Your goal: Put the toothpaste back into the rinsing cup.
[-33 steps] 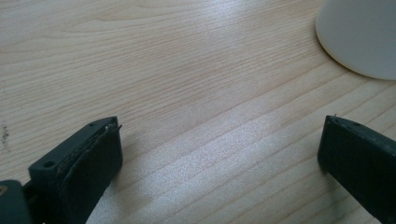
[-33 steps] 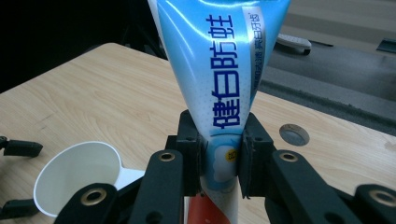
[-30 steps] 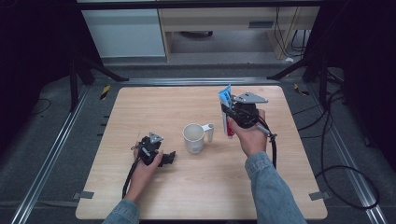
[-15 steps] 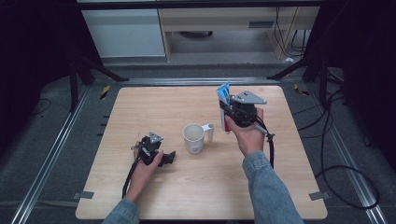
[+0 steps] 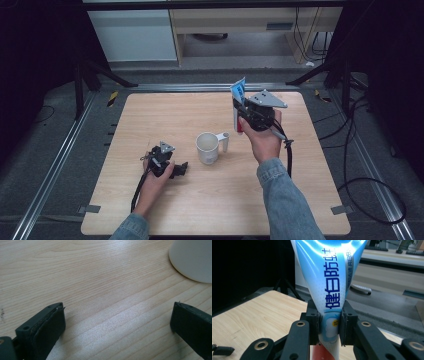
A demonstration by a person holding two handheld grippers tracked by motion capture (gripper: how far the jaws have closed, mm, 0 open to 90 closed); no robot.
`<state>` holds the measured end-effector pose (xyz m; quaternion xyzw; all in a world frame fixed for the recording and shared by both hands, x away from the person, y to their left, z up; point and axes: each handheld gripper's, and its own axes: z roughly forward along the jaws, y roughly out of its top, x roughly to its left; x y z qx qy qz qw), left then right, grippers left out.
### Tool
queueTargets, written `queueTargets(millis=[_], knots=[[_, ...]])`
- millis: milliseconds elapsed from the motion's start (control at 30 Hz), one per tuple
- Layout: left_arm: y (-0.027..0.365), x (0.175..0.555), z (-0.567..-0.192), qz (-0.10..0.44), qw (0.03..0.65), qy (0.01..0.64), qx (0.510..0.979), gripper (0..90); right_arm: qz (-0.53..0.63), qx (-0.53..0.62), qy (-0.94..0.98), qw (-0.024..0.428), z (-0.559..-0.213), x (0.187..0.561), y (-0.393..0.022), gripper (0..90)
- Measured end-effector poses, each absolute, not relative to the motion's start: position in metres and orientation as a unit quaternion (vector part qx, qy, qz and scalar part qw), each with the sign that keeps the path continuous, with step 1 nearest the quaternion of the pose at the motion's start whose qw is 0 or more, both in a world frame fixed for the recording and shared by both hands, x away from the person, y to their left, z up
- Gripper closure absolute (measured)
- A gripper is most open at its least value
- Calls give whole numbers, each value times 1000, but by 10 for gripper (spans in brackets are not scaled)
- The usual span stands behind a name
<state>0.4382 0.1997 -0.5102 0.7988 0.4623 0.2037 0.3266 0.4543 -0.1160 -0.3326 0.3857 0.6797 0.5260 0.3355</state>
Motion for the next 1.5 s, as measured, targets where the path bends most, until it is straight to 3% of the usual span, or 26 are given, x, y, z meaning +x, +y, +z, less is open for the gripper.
queueTargets(millis=[700, 1500], knots=[[199, 438, -510, 204, 328, 464, 797, 0, 562, 372, 653, 345, -309, 454, -96, 733], [200, 438, -510, 204, 327, 462, 799, 0, 588, 369, 639, 331, -317, 447, -71, 733]])
